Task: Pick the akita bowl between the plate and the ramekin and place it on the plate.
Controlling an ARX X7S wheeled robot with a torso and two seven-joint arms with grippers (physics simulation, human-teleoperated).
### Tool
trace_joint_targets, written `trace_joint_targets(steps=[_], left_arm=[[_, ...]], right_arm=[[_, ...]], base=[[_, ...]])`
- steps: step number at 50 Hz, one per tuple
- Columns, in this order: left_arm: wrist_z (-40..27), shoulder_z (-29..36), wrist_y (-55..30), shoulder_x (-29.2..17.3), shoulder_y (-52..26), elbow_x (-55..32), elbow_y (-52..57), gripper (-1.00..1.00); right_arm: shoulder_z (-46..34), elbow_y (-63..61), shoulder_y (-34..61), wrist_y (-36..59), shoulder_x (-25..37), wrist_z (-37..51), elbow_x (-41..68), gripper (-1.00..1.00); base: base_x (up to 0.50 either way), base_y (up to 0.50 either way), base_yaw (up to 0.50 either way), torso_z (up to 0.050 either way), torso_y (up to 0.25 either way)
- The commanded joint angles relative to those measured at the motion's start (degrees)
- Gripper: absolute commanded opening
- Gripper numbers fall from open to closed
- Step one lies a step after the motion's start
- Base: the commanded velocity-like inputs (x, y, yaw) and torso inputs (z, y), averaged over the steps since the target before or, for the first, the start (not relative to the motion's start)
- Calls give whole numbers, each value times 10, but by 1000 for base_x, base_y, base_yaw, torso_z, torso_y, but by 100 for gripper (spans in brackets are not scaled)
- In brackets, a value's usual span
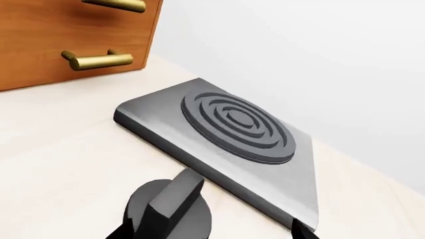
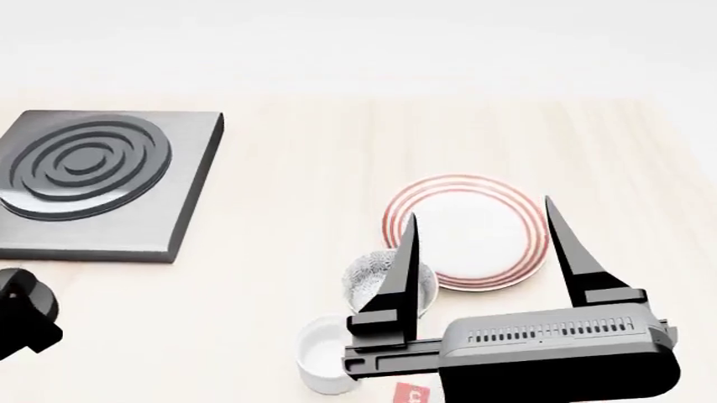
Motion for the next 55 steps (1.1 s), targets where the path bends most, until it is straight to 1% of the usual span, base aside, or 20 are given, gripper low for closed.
trace_joint_targets(steps=[1, 46, 48, 55], left_arm=[[-1, 3, 4, -1, 0, -2, -2, 100], [-7, 11, 9, -7, 1, -10, -5, 100], [-9, 11, 7, -7, 1, -11, -3, 100], [-10, 11, 7, -8, 1, -13, -2, 100]], right_arm=[[-1, -1, 0, 1, 2, 2, 2, 100], [-2, 9, 1, -1, 7, 14, 12, 100], [24, 7, -1, 2, -11, 12, 44, 100], [18, 20, 2, 7, -11, 22, 35, 100]], base=[[273, 0, 0, 0, 0], [276, 0, 0, 0, 0], [205, 0, 0, 0, 0], [0, 0, 0, 0, 0]])
